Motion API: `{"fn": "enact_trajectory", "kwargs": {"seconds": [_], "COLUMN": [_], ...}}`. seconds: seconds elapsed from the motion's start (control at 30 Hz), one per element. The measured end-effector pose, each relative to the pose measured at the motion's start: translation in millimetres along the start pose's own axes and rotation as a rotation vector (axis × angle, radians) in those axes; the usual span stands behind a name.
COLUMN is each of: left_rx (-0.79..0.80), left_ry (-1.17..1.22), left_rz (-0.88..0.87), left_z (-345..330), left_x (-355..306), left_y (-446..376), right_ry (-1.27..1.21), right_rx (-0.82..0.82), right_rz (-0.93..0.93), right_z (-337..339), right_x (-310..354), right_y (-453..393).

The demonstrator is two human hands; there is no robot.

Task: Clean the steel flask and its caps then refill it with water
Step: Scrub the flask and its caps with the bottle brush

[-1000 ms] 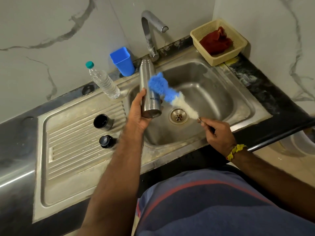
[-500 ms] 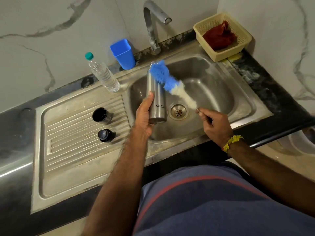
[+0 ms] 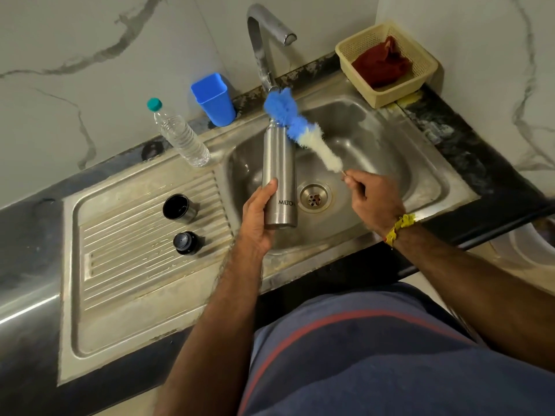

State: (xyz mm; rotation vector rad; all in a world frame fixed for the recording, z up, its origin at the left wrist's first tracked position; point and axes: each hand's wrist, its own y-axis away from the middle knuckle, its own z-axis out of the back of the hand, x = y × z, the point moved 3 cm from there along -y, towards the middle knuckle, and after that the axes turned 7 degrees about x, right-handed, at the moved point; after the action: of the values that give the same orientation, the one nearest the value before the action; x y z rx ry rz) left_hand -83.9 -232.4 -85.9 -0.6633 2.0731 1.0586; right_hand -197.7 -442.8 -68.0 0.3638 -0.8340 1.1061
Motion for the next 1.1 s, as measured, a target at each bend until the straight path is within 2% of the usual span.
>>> {"fn": "enact_trajectory", "kwargs": {"seconds": [0.27,0.37,0.47,0.6,0.7,0.83,0.97,1.1], "left_rx": [0.003,0.002,0.029,0.025,0.009,0.027,0.057,0.076], "left_ry": [0.103,0.101,0.056,-0.025,-0.002,0.059,0.071,0.119], "left_rz": [0.039,0.042,0.021,0.015,0.019,-0.017,-0.044,-0.023], "left_z": [-2,-4,-3,-6,-7,-9,-4,-7], "left_x": [-3,-11,-17,-24,-26,-39,-55,-64], "left_y": [-3,-6,-13,-18,-23,-26,-32,-33], "right_ry": [-0.081,-0.118,-0.091,-0.124,-0.09,-0.123,-0.026,-0.063], "right_rx": [0.069,0.039,0.045,0.021,0.048,0.012,0.129,0.036], "right_rz": [0.02,0.038,0.132,0.11,0.188,0.143,0.275,0.21], "right_z": [-11,-10,-15,-14,-13,-5,-9,-5], "right_x": [-4,-7,-6,-11,-9,-17,-11,-21], "right_y": [37,47,58,61,67,66,74,74]}}
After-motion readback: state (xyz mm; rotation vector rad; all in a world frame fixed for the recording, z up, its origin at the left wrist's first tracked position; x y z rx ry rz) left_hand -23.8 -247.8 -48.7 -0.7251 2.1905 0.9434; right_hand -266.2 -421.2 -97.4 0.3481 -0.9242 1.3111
